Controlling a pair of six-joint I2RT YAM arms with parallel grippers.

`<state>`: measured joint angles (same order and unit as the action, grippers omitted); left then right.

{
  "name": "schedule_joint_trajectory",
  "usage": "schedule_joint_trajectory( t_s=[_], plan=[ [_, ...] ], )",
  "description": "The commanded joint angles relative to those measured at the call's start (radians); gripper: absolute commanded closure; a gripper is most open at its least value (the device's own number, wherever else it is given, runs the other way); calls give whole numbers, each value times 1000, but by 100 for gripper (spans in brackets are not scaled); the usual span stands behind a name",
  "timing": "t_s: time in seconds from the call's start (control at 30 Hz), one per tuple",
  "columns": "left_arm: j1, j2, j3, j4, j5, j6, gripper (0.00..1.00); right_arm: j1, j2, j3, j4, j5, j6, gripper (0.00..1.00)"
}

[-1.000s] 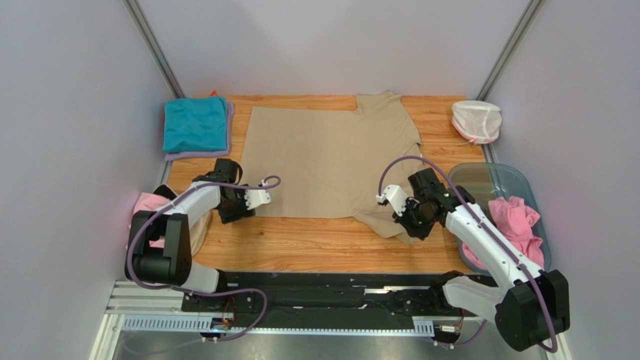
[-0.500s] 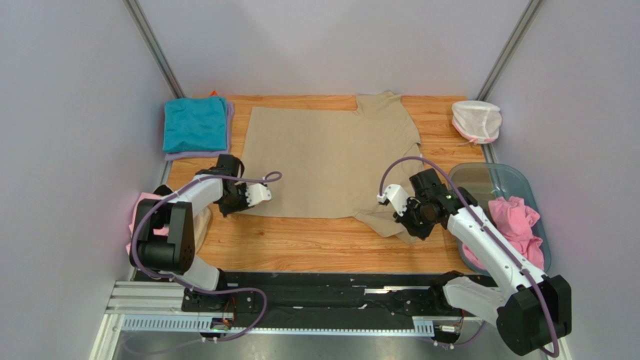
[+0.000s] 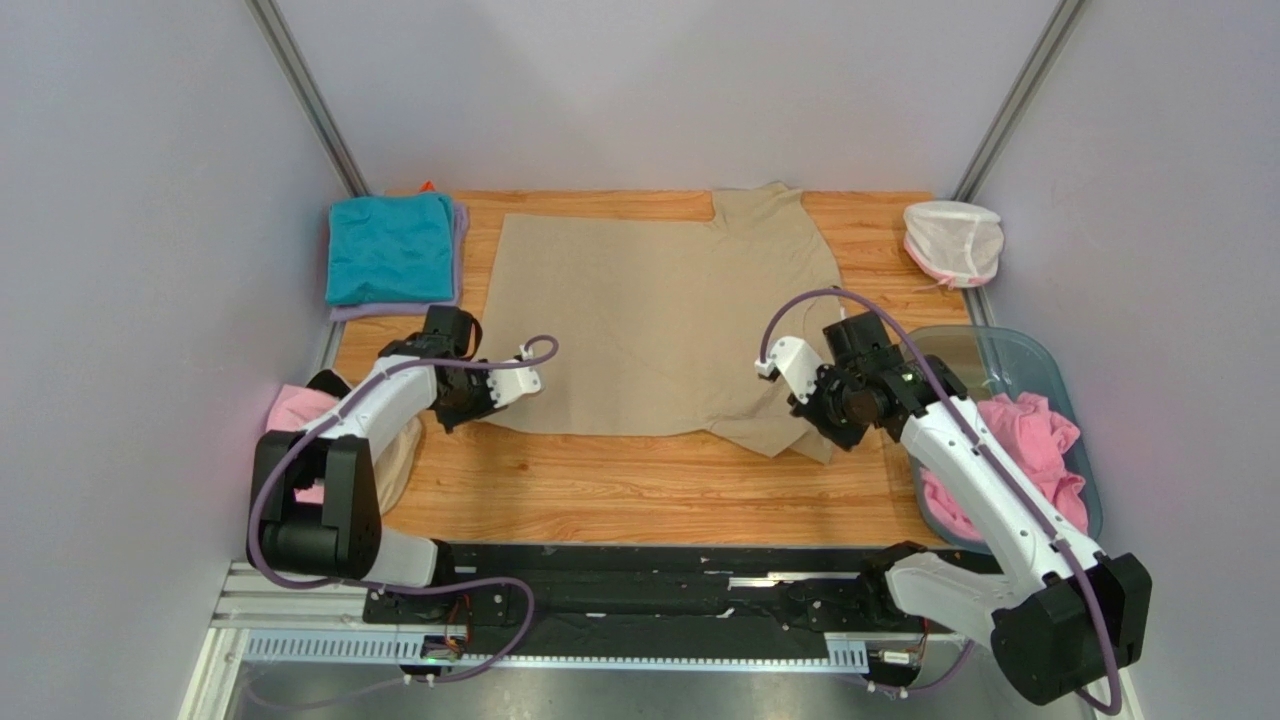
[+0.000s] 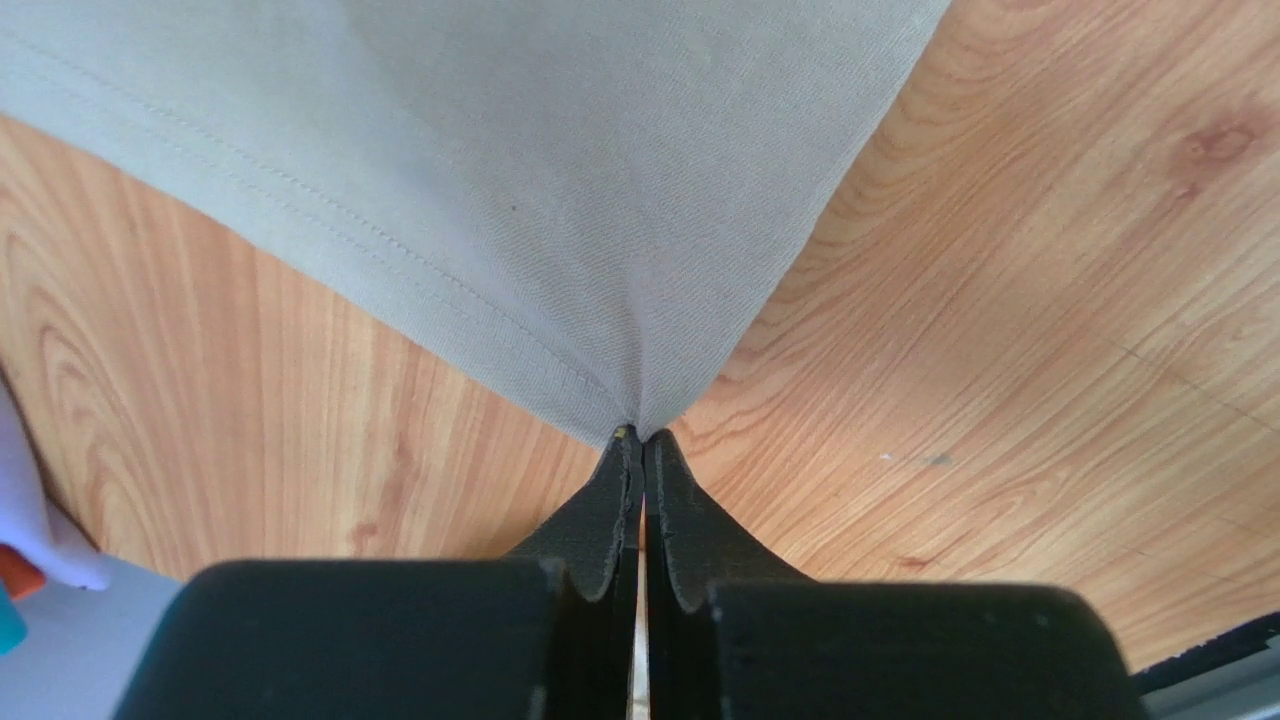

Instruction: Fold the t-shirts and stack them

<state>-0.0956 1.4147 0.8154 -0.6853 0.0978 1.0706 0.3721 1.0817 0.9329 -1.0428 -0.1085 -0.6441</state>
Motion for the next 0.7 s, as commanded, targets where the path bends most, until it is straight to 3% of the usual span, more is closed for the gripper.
schedule_joint_trajectory(
  t_s=[0.0,0.67],
  plan=[
    [5,-51,57,-46,43,-27,100,5,46,118,10,56,-18,100],
    [5,144,280,-46,10,-69,100,-47,472,540,47,155,-130,100]
  ],
)
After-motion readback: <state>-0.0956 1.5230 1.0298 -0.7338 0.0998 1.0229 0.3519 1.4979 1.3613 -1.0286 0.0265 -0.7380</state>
